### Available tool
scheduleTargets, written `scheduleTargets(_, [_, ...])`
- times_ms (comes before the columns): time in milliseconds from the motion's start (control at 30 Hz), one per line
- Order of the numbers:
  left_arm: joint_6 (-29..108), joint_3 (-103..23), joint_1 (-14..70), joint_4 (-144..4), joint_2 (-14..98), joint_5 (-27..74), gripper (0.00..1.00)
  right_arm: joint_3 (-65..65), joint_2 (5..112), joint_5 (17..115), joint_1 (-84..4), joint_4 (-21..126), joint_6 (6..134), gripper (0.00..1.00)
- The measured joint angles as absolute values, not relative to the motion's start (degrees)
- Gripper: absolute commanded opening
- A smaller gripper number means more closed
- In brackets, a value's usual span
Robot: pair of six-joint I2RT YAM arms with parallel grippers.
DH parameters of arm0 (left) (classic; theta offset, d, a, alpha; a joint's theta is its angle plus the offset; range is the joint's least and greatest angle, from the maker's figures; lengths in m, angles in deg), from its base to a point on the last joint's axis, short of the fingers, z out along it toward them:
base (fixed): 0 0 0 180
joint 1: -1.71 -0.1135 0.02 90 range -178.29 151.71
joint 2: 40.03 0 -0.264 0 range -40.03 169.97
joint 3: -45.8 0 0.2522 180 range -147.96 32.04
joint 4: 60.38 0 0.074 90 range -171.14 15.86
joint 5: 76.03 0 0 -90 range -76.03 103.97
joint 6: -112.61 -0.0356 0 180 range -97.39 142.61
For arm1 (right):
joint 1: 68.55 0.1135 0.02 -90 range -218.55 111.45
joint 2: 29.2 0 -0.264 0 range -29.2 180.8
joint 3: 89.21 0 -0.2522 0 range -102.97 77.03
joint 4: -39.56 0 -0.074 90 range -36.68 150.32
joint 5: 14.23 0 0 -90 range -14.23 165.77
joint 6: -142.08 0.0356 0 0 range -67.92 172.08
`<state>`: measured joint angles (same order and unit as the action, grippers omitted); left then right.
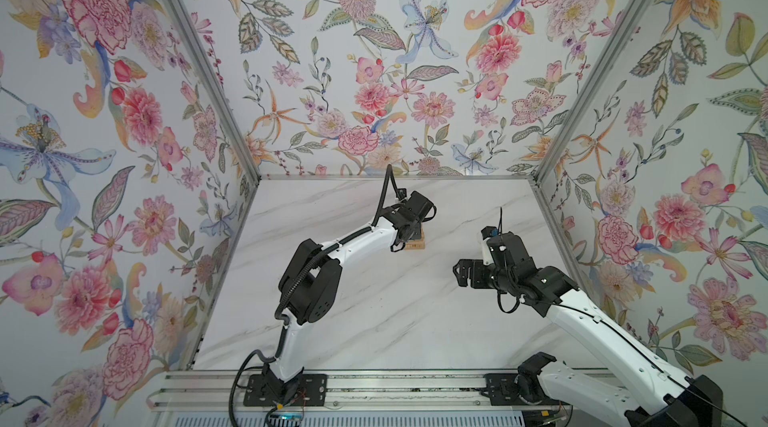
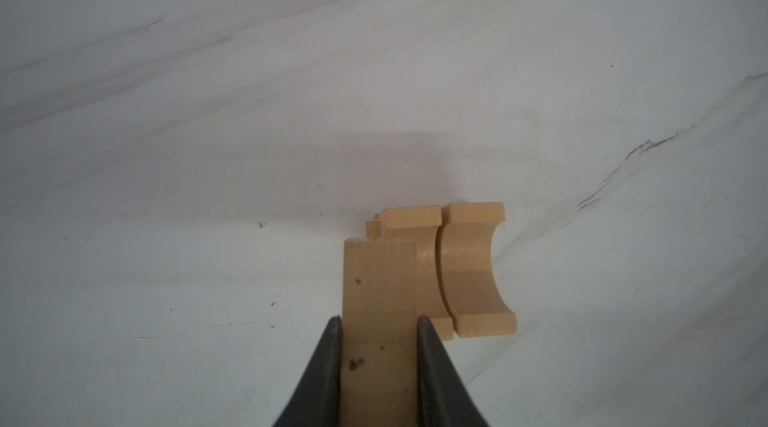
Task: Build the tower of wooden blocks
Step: 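Carry the rectangular block with the left gripper to the stack, then lower the block upright beside the arch blocks with the left gripper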
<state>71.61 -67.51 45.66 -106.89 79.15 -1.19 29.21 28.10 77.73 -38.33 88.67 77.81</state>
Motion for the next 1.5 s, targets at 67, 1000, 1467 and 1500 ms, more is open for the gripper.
scheduleTargets(67, [71.41, -68.56, 45.66, -107.17, 79.91, -1.17, 0.0, 29.21, 27.95, 77.73, -38.48, 88.7, 77.79, 0.99])
scheduleTargets(1000, [71.43, -76.51, 45.9, -109.75, 86.25, 0.1, 0.0, 29.24, 25.5, 73.6, -39.25, 88.63, 76.22, 0.99])
scheduleTargets(1467, [71.65, -77.78, 45.9, -110.82, 87.26, 0.08, 0.0, 29.89, 25.54, 73.16, -41.28, 88.63, 75.23, 0.99])
scheduleTargets(1500, [71.67, -77.78, 45.87, -111.04, 87.3, 0.08, 0.0, 29.89, 25.54, 73.14, -41.33, 88.63, 75.19, 0.99])
